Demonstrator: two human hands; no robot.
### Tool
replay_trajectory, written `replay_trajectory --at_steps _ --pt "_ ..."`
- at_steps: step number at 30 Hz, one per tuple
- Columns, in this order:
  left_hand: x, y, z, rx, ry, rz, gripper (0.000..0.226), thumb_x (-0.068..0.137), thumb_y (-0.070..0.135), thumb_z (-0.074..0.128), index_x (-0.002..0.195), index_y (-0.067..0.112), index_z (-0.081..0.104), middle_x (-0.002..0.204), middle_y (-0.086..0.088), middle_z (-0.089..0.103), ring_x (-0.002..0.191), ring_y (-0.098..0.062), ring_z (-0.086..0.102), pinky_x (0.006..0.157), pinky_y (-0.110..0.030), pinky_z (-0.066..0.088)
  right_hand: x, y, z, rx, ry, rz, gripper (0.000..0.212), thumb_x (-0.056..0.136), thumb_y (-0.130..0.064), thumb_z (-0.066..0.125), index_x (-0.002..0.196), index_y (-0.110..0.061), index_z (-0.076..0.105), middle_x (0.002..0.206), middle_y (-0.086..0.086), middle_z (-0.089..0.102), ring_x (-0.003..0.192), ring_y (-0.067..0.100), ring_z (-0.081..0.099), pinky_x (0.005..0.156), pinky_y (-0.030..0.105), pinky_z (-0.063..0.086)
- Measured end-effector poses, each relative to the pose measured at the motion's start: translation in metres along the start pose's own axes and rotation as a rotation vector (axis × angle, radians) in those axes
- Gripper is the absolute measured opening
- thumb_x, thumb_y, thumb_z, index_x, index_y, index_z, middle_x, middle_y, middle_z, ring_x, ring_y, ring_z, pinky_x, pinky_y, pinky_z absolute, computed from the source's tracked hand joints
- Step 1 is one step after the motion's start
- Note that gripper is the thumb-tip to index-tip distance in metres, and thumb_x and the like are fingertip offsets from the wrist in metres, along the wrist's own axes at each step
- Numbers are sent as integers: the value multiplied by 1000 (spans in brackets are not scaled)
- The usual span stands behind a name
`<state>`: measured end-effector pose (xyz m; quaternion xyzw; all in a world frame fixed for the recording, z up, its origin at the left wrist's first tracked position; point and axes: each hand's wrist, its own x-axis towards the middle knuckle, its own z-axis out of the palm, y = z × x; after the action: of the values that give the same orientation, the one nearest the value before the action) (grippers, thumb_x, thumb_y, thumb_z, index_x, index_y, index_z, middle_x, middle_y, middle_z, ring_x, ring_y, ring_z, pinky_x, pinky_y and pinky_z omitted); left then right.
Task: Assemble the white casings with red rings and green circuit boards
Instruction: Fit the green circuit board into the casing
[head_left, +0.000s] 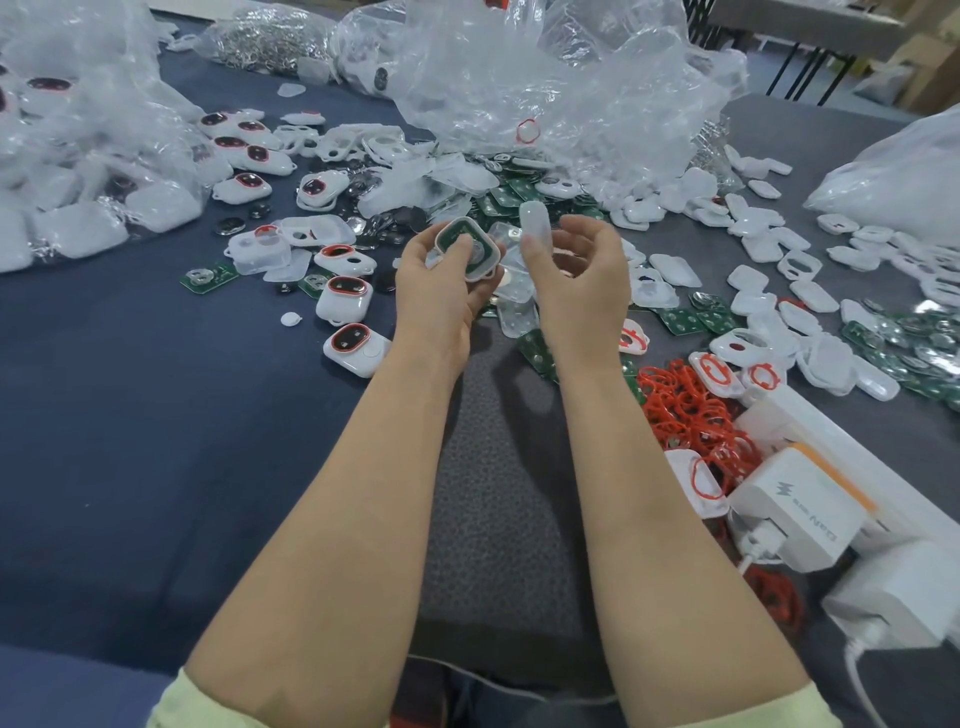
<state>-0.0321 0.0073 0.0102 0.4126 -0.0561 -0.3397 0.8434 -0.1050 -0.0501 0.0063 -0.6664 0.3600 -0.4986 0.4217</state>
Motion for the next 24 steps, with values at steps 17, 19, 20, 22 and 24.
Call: replay_trajectory --at_steps 17,19,20,22,24 --pt "3 -4 -2 66 1 115 23 94 -7 47 104 14 47 89 -6 60 71 -16 60 54 -19 53 -7 1 2 -276 -40 -357 43 81 -20 72 116 -2 54 103 8 62 92 24 58 79 26 43" --pt "4 -4 -2 42 1 88 23 94 -7 47 107 13 47 94 -9 59 75 -18 60 59 -21 54 -7 0 3 -279 -44 -352 43 82 -20 72 117 -3 54 103 7 62 92 23 58 80 26 43" --pt "4 -3 -2 33 3 77 24 94 -7 47 108 13 46 97 -10 59 78 -19 61 61 -22 54 -7 -1 3 -271 -45 -340 44 82 -20 72 117 -3 54 103 7 62 91 22 59 80 26 44" --pt "4 -3 -1 19 7 64 24 94 -6 47 108 13 47 96 -10 60 80 -19 61 65 -24 55 -8 -4 3 -194 -37 -277 43 82 -22 73 116 -5 54 99 5 64 87 21 60 80 31 49" --pt "5 -3 -1 8 8 58 22 94 -6 47 107 13 47 91 -8 62 78 -18 63 67 -26 55 -8 -7 3 -76 -24 -185 43 82 -22 74 116 -5 54 95 3 65 83 19 63 79 35 53"
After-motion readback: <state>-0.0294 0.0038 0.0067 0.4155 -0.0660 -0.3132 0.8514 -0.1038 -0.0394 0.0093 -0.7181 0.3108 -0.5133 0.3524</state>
